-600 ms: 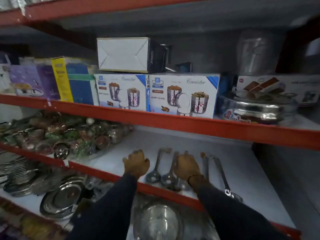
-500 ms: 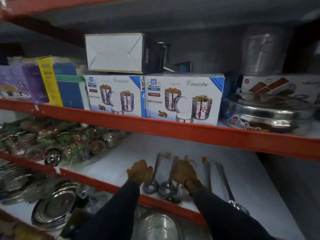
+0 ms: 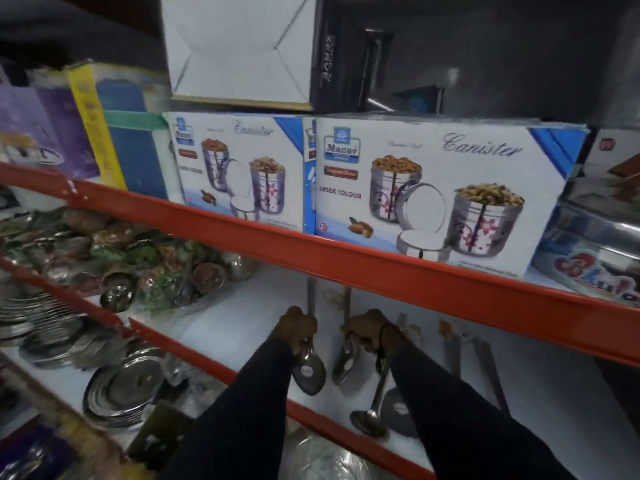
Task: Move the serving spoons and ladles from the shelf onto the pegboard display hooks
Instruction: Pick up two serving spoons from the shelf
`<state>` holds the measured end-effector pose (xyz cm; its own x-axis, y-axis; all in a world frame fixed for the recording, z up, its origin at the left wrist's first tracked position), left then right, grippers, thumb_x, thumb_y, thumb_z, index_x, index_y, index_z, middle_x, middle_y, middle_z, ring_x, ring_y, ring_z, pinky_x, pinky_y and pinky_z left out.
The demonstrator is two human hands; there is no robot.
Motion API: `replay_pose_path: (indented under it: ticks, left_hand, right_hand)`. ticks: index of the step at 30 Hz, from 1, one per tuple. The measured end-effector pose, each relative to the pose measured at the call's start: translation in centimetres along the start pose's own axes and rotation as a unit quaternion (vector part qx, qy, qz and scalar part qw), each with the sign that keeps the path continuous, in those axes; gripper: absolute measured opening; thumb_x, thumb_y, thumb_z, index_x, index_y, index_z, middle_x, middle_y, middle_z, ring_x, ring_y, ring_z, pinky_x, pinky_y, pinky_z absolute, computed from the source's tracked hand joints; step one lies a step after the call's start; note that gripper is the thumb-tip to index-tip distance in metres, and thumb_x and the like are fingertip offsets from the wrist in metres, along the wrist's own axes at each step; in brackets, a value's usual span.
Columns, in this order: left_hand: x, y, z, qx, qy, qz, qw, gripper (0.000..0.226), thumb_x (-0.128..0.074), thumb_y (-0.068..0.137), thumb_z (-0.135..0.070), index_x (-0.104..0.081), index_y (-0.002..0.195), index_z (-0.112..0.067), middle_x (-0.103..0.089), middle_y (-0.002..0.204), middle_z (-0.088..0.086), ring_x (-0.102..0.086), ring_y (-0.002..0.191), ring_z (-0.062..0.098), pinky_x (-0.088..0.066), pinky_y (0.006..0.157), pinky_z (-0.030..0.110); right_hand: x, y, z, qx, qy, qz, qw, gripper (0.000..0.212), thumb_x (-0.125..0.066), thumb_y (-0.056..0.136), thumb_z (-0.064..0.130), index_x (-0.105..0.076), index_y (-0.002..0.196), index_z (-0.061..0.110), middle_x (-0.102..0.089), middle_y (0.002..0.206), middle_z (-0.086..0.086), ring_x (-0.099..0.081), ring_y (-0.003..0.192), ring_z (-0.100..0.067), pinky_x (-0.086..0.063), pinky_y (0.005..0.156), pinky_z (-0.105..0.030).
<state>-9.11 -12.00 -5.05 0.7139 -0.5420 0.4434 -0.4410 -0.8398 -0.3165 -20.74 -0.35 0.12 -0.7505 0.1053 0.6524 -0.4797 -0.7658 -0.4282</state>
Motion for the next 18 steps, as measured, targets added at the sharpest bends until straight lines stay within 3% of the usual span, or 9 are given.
replay_pose_path:
  ticks: [1,2,4,6,9,13,16,18]
  left_hand:
    - [1.3,-0.3,0.2,0.000,-0.024,-0.004,1.000,0.036,-0.059,0.090,-0.002,-0.056,0.123,0.014,-0.063,0.120,0.036,-0.068,0.094,0.044,-0.060,0.064,0.038]
    - [2.9,-1.0,0.5,-0.001,-0.044,-0.013,0.999,0.031,-0.061,0.089,-0.001,-0.059,0.115,0.015,-0.064,0.106,0.036,-0.067,0.078,0.039,-0.054,0.049,0.031]
    - [6.0,-2.9,1.3,-0.012,-0.071,-0.038,0.997,0.016,-0.063,0.088,-0.003,-0.062,0.097,0.010,-0.060,0.079,0.022,-0.056,0.055,0.027,-0.034,0.036,0.018]
    - [9.9,-5.7,3.0,-0.018,-0.110,-0.082,0.990,0.008,-0.063,0.089,-0.006,-0.061,0.090,0.002,-0.057,0.071,0.013,-0.053,0.050,0.023,-0.029,0.036,0.017]
    - [15.0,-9.6,5.6,-0.025,-0.131,-0.146,0.980,0.014,-0.061,0.092,-0.008,-0.060,0.078,-0.006,-0.058,0.072,0.010,-0.056,0.052,0.021,-0.037,0.040,0.022]
    - [21.9,-18.4,11.1,-0.020,-0.179,-0.239,0.954,0.024,-0.059,0.091,-0.002,-0.059,0.068,-0.009,-0.055,0.058,0.004,-0.050,0.033,0.010,-0.038,0.034,0.017]
    - [27.1,-27.6,17.1,-0.015,-0.167,-0.354,0.920,0.020,-0.062,0.088,-0.003,-0.066,0.069,-0.005,-0.061,0.061,0.010,-0.055,0.052,0.022,-0.042,0.045,0.023]
    - [29.0,-31.9,19.8,-0.010,-0.168,-0.394,0.904,0.019,-0.061,0.090,-0.003,-0.068,0.072,-0.005,-0.061,0.070,0.017,-0.055,0.062,0.022,-0.046,0.057,0.032]
  right_hand:
    - [0.2,0.7,-0.1,-0.010,0.066,-0.019,0.998,0.031,-0.063,0.093,0.007,-0.055,0.063,0.002,-0.064,0.065,-0.013,-0.058,0.055,-0.016,-0.059,0.082,-0.035]
    - [-0.1,1.2,0.1,0.004,0.069,-0.045,0.997,0.022,-0.067,0.089,0.013,-0.062,0.069,0.008,-0.066,0.080,-0.013,-0.060,0.066,-0.022,-0.053,0.078,-0.038]
    - [-1.3,3.9,0.4,0.034,0.096,-0.031,0.994,0.016,-0.067,0.087,0.014,-0.066,0.071,0.011,-0.066,0.087,-0.014,-0.058,0.069,-0.024,-0.047,0.069,-0.038]
    - [-3.2,0.4,3.9,0.060,0.106,-0.020,0.992,0.016,-0.069,0.081,0.009,-0.067,0.066,0.007,-0.064,0.079,-0.016,-0.055,0.063,-0.025,-0.042,0.062,-0.036]
    - [-6.0,-2.7,7.9,0.097,0.143,-0.024,0.985,0.018,-0.073,0.076,-0.004,-0.066,0.061,0.006,-0.060,0.073,-0.018,-0.050,0.049,-0.020,-0.039,0.047,-0.027]
    - [-14.2,-7.6,13.1,0.153,0.194,0.060,0.967,0.011,-0.069,0.085,-0.003,-0.068,0.077,0.004,-0.062,0.076,-0.018,-0.050,0.050,-0.016,-0.036,0.039,-0.017]
    - [-23.3,-13.6,17.6,0.209,0.185,0.172,0.945,0.011,-0.068,0.089,-0.003,-0.065,0.079,0.001,-0.060,0.050,-0.009,-0.053,0.038,-0.014,-0.038,0.034,-0.018]
    - [-27.1,-15.8,19.5,0.240,0.187,0.208,0.929,0.002,-0.070,0.087,-0.002,-0.069,0.087,-0.004,-0.063,0.058,-0.013,-0.056,0.039,-0.015,-0.042,0.037,-0.019]
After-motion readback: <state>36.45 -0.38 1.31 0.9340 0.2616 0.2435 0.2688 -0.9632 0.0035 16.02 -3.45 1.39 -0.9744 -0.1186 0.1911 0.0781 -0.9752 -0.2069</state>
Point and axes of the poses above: each hand's wrist, its own y-axis towards the middle knuckle, its own x-axis out of the back of the hand, z = x × y, the point moved 4 cm from there along y, towards the middle knuckle
